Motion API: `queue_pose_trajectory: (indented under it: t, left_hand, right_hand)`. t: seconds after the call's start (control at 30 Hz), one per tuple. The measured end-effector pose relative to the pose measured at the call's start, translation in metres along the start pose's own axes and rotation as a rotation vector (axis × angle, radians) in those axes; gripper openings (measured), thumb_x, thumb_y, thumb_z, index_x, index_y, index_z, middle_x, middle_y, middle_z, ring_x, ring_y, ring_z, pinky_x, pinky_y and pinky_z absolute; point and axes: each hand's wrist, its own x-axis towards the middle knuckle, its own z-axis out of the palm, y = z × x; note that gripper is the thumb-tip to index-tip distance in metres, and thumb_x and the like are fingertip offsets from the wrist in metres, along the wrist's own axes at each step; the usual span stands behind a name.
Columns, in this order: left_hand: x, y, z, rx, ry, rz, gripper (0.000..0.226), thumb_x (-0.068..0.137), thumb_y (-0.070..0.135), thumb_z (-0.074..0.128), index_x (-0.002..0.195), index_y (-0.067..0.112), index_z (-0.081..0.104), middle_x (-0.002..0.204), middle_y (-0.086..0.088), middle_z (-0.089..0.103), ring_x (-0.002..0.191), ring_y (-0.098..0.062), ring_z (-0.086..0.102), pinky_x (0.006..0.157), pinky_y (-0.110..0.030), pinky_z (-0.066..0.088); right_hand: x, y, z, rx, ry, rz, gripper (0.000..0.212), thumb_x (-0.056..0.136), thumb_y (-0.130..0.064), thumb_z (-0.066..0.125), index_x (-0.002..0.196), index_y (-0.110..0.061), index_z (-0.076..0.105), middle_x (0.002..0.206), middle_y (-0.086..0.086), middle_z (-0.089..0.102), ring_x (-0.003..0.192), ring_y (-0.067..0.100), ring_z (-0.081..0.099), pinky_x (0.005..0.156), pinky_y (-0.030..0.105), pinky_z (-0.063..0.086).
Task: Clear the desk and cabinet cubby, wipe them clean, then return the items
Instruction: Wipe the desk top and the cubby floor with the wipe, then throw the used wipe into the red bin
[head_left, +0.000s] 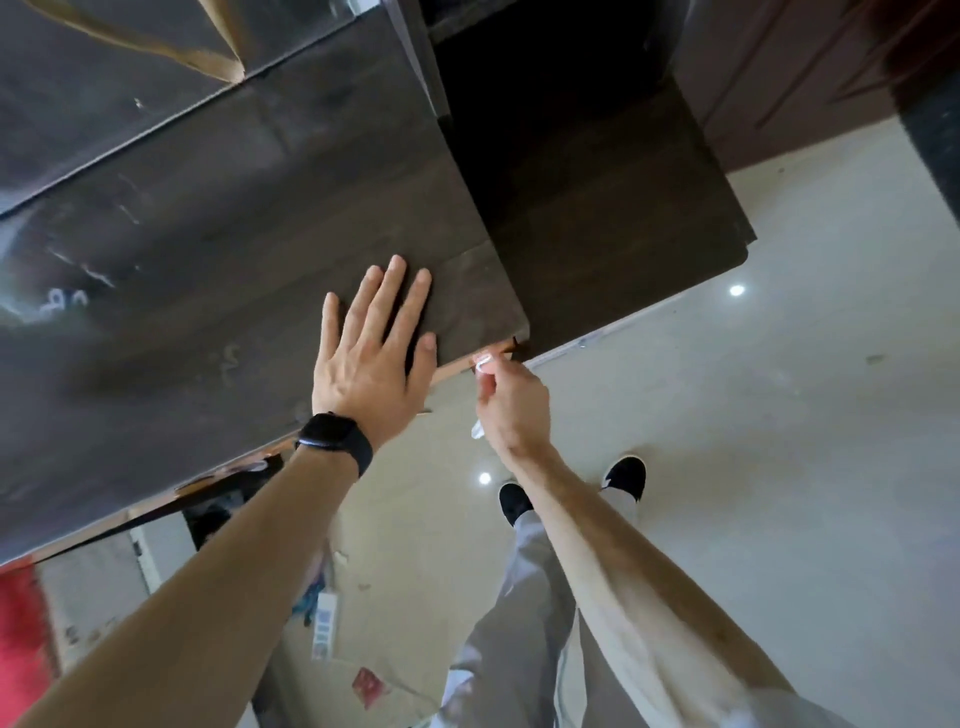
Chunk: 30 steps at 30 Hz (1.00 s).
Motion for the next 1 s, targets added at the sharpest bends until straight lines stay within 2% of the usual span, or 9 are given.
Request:
queue_pose_trajectory:
  t: [0.07,0.13,0.2,0.33,0.43,0.57,0.7,0.8,1.0]
  left_hand:
    - [-0.009,-0.009,0.003,0.044,-0.012,0.009,0.056,0.103,0.040,0.022,0.157,0.024,0.022,0.164,0.000,0.017,0.152,-0.021,0.011,0.123,-0.049,0.005]
    - [-0.010,-0.006,0.003,0.036,-0.040,0.011,0.055,0.104,0.040,0.021,0.156,0.023,0.022,0.164,0.000,0.018,0.152,-0.021,0.013,0.123,-0.049,0.006]
    - [-0.018,-0.001,-0.001,-0.025,-0.032,-0.017,0.051,0.105,0.036,0.028,0.155,0.023,0.026,0.163,-0.002,0.021,0.150,-0.024,0.018,0.122,-0.050,0.013]
    - [-0.053,0.005,-0.014,-0.094,-0.062,-0.097,0.055,0.096,0.025,0.053,0.150,0.021,0.040,0.153,-0.006,0.040,0.137,-0.029,0.039,0.111,-0.047,0.034]
    - [-0.074,0.017,-0.034,-0.109,-0.195,-0.182,0.066,0.087,0.025,0.060,0.149,0.021,0.039,0.148,-0.005,0.044,0.127,-0.030,0.045,0.097,-0.045,0.044]
    - [-0.089,0.044,-0.064,-0.175,-0.397,-0.241,0.050,0.094,0.033,0.048,0.143,0.025,0.045,0.145,0.000,0.043,0.129,-0.024,0.043,0.102,-0.039,0.039]
    - [-0.096,0.075,-0.095,-0.244,-0.480,-0.208,0.048,0.096,0.035,0.043,0.142,0.027,0.047,0.145,-0.001,0.048,0.134,-0.023,0.042,0.109,-0.040,0.037]
    - [-0.095,0.105,-0.121,-0.251,-0.428,-0.143,0.047,0.096,0.035,0.042,0.143,0.028,0.047,0.147,0.000,0.047,0.135,-0.023,0.042,0.110,-0.039,0.035]
    - [-0.096,0.191,-0.160,-0.216,-0.291,-0.032,0.044,0.098,0.035,0.043,0.140,0.030,0.048,0.139,-0.001,0.052,0.128,-0.025,0.046,0.105,-0.038,0.037]
  right_hand:
    - [-0.014,-0.021,0.015,-0.193,-0.428,-0.051,0.015,0.096,-0.016,0.053,0.097,-0.012,0.067,0.091,0.011,0.072,0.086,0.032,0.068,0.070,0.033,0.049]
    - [-0.032,-0.022,0.020,-0.186,-0.549,0.013,0.014,0.095,-0.021,0.053,0.087,-0.013,0.062,0.088,0.013,0.070,0.087,0.036,0.066,0.064,0.032,0.040]
    - [-0.048,-0.015,0.006,-0.092,-0.435,0.082,0.011,0.094,-0.021,0.055,0.090,-0.015,0.062,0.086,0.013,0.071,0.085,0.036,0.064,0.064,0.032,0.037]
    - [-0.062,-0.016,-0.066,-0.076,-0.318,0.049,0.029,0.097,-0.015,0.055,0.123,-0.020,0.064,0.101,0.006,0.073,0.091,0.025,0.066,0.077,0.027,0.046]
    - [-0.066,-0.020,-0.122,-0.090,-0.279,0.066,0.028,0.097,-0.008,0.054,0.117,-0.020,0.070,0.105,0.003,0.070,0.095,0.020,0.065,0.075,0.010,0.036]
    - [-0.076,-0.043,-0.192,-0.026,-0.157,0.121,0.031,0.093,-0.003,0.052,0.097,-0.022,0.076,0.104,-0.005,0.069,0.091,0.005,0.062,0.078,-0.003,0.034]
    - [-0.095,-0.065,-0.250,0.090,-0.067,0.086,0.015,0.091,-0.018,0.063,0.093,-0.029,0.073,0.106,-0.012,0.066,0.091,0.004,0.064,0.076,0.005,0.042]
    - [-0.115,-0.072,-0.285,0.150,0.005,0.013,0.008,0.089,-0.033,0.071,0.092,-0.027,0.075,0.105,-0.014,0.065,0.087,0.001,0.064,0.073,0.007,0.044]
    - [-0.170,-0.049,-0.362,0.143,0.206,-0.111,0.017,0.085,-0.007,0.072,0.096,-0.020,0.076,0.109,-0.008,0.063,0.092,-0.008,0.059,0.079,0.002,0.043]
